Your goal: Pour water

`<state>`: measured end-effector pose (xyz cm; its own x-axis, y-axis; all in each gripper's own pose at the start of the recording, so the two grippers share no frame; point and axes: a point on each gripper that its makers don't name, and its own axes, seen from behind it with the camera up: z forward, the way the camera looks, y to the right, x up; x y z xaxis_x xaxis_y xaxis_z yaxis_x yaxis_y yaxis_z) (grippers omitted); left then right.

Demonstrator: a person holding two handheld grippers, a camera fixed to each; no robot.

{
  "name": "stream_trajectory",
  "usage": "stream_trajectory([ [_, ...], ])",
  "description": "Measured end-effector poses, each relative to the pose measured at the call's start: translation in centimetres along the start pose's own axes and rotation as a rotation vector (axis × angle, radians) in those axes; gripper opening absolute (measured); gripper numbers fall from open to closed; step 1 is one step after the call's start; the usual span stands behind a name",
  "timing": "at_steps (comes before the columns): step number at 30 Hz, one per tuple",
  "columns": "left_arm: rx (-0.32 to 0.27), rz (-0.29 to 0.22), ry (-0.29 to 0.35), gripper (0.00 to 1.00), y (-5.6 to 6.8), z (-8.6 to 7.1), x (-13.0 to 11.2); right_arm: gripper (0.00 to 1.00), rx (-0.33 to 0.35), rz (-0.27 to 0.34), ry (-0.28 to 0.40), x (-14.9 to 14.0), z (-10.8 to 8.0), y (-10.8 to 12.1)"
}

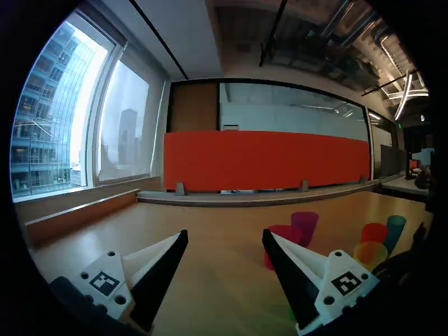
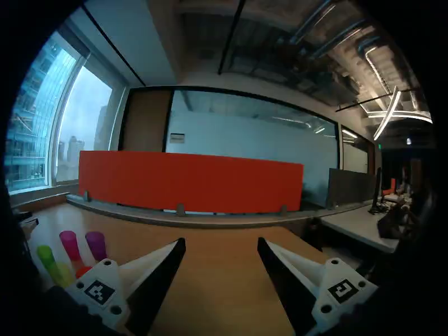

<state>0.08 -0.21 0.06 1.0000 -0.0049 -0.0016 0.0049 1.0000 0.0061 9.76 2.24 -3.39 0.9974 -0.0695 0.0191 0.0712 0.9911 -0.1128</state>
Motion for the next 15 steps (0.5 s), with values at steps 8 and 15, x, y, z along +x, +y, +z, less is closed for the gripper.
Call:
stream_trajectory([
  [8,-0.006,0.003,-0.002,0.99,0.18,0.14,-0.01,0.99,0.002,-0.006,0.004,-0.01,-0.31,0.0],
  [15,-0.007,0.006,-0.001,0.99,0.19,0.12,0.03,0.99,0.016,-0.023,0.027,0.33,-0.55,-0.17],
])
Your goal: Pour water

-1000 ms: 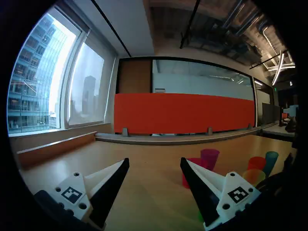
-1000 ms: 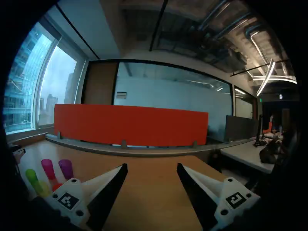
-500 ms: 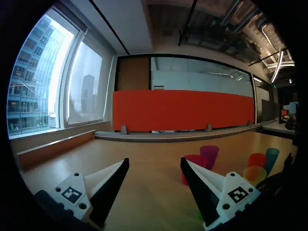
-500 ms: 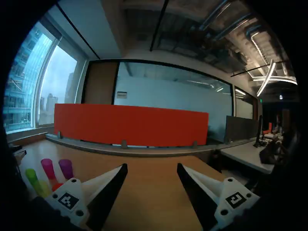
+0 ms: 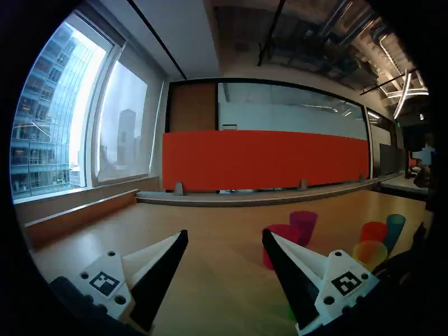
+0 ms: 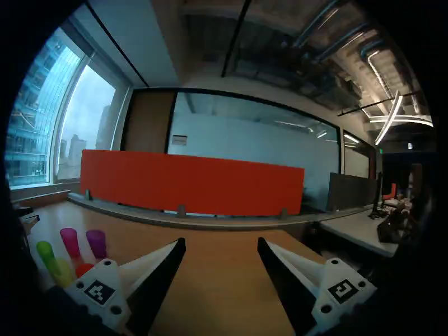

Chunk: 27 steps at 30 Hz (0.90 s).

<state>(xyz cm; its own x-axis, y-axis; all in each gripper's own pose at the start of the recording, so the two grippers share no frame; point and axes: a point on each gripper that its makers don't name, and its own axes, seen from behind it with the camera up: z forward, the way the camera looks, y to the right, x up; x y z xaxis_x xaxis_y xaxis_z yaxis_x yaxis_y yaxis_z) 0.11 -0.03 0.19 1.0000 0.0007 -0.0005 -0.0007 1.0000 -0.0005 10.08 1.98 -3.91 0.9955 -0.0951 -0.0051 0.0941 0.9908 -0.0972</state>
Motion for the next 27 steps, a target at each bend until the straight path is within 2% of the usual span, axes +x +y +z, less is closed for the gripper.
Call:
stream_trajectory([
  [12,0.0,0.0,0.0,0.99,0.0,0.0,0.0,0.99,0.059,-0.005,0.032,-0.3,0.2,-0.5],
  [27,0.001,0.0,0.0,0.99,0.0,0.0,0.0,0.99,0.081,0.054,0.03,-4.1,1.4,-1.0],
])
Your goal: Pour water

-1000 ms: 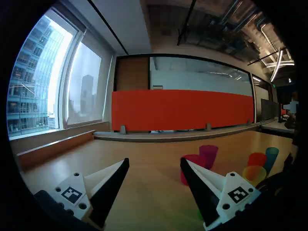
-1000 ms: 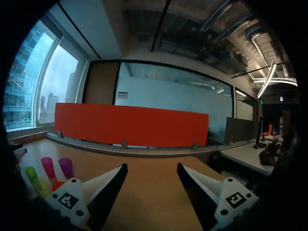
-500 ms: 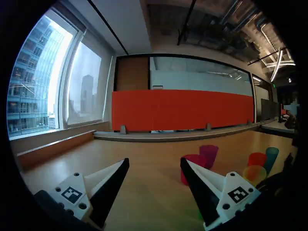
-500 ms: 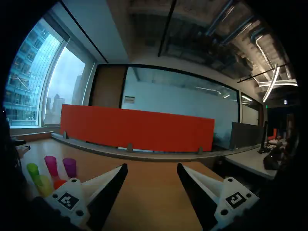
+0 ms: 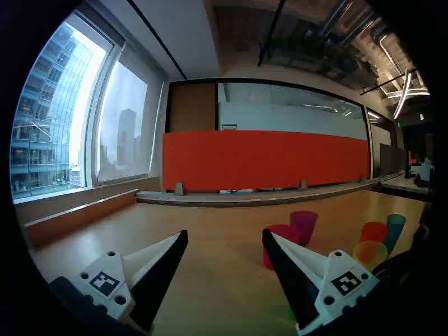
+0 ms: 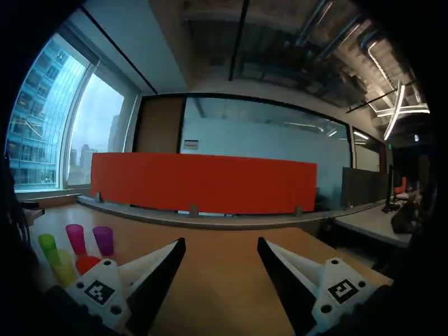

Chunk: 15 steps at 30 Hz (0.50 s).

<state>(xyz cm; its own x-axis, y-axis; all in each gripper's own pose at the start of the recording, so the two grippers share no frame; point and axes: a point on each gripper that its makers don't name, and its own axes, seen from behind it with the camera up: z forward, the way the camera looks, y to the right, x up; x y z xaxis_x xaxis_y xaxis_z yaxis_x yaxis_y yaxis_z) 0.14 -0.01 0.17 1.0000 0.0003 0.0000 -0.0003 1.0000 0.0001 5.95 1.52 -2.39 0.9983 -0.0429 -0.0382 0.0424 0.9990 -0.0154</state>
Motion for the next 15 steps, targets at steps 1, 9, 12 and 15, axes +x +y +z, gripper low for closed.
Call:
stream_trajectory([
  [1,0.0,0.0,0.0,0.99,0.0,0.0,0.0,0.99,0.001,0.009,0.002,-0.2,0.1,0.0],
  [9,0.0,0.0,0.0,0.99,-0.1,0.0,0.0,0.99,0.018,0.041,0.015,-1.5,1.0,-0.7],
  [12,0.0,0.0,0.0,0.99,-0.1,0.0,0.0,0.99,0.019,0.04,0.014,-1.9,1.4,-0.9],
  [15,0.0,0.0,0.0,0.99,-0.1,0.0,0.0,0.99,0.022,0.044,0.014,-2.6,1.7,-1.2],
])
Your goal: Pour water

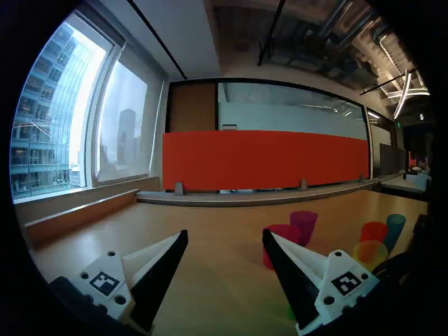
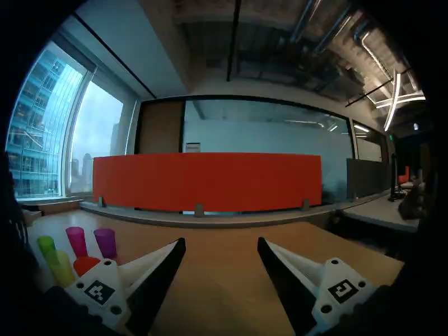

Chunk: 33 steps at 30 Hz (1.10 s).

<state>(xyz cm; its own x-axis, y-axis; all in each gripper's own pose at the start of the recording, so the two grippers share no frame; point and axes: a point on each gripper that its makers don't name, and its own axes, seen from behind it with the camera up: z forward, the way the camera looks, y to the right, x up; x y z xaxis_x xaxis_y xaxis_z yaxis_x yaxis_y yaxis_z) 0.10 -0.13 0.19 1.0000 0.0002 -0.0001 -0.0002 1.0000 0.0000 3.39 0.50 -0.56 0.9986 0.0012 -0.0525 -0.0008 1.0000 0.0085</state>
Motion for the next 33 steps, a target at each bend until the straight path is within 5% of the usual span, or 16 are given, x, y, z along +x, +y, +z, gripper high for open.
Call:
stream_trajectory([
  [12,0.0,0.0,0.0,0.99,0.1,0.0,0.0,0.99,0.004,-0.002,-0.049,-3.2,0.5,-0.4],
  [33,0.0,0.0,0.0,0.99,0.1,0.0,0.0,0.99,0.006,-0.002,-0.052,-3.2,0.3,-0.9],
])
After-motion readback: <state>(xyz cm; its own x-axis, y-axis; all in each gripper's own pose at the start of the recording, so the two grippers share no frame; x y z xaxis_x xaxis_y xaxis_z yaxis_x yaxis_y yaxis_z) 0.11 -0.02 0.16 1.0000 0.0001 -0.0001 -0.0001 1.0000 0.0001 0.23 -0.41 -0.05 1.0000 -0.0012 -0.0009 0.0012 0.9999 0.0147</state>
